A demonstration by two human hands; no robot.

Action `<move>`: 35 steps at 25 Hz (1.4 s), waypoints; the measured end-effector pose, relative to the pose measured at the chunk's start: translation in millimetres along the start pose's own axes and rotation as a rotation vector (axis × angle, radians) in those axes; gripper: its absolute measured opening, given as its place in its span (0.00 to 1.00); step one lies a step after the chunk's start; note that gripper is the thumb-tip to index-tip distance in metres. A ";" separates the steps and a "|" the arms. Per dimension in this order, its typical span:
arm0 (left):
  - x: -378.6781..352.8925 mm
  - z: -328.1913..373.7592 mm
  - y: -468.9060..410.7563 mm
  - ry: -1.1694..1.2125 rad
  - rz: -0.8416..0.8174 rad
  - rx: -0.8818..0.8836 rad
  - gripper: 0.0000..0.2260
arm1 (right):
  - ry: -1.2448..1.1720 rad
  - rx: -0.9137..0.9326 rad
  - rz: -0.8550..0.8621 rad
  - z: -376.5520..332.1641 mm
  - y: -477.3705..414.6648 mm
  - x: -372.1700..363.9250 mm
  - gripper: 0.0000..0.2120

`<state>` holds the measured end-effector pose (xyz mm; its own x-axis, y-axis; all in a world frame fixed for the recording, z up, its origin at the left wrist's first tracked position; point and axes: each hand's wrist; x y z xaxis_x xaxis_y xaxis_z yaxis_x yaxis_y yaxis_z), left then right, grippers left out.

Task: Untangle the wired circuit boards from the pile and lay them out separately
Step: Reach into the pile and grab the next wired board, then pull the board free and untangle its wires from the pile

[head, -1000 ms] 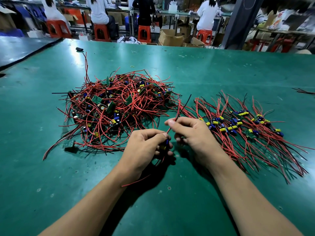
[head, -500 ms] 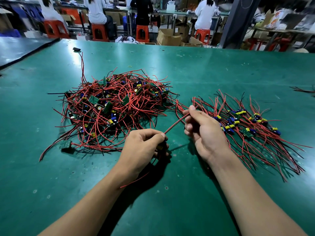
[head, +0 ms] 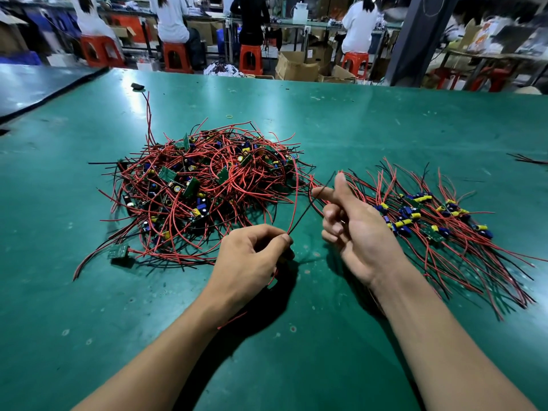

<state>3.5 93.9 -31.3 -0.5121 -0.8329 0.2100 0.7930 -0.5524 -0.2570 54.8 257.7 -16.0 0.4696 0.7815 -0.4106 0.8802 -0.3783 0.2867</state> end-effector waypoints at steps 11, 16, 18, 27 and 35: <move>5.5 0.8 -3.5 0.330 -0.072 0.130 0.09 | 0.165 -0.025 -0.092 17.5 -3.9 -0.7 0.09; 5.8 4.4 -4.2 0.361 -0.084 0.161 0.09 | 0.215 0.216 0.115 19.4 -7.0 0.8 0.09; 5.9 5.1 -4.6 0.376 -0.082 0.171 0.09 | 0.263 0.301 0.183 20.5 -8.7 1.1 0.09; 1.9 3.5 -5.4 0.295 -0.095 0.160 0.08 | 0.137 0.382 0.407 14.1 -20.7 15.7 0.14; 4.9 -0.6 -6.7 0.269 -0.083 0.139 0.08 | 0.475 0.581 0.580 14.0 -18.8 23.1 0.12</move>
<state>-4.5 93.5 -29.2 -0.6311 -0.7748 -0.0372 0.7730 -0.6242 -0.1137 50.1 275.8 -43.0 0.8798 0.4662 0.0925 0.4752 -0.8586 -0.1924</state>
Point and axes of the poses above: each hand's wrist, its own y-axis away from the middle knuckle, its own x-axis out of the back of the hand, z = x × y, and after that the axes turned 12 degrees about -x, right-handed
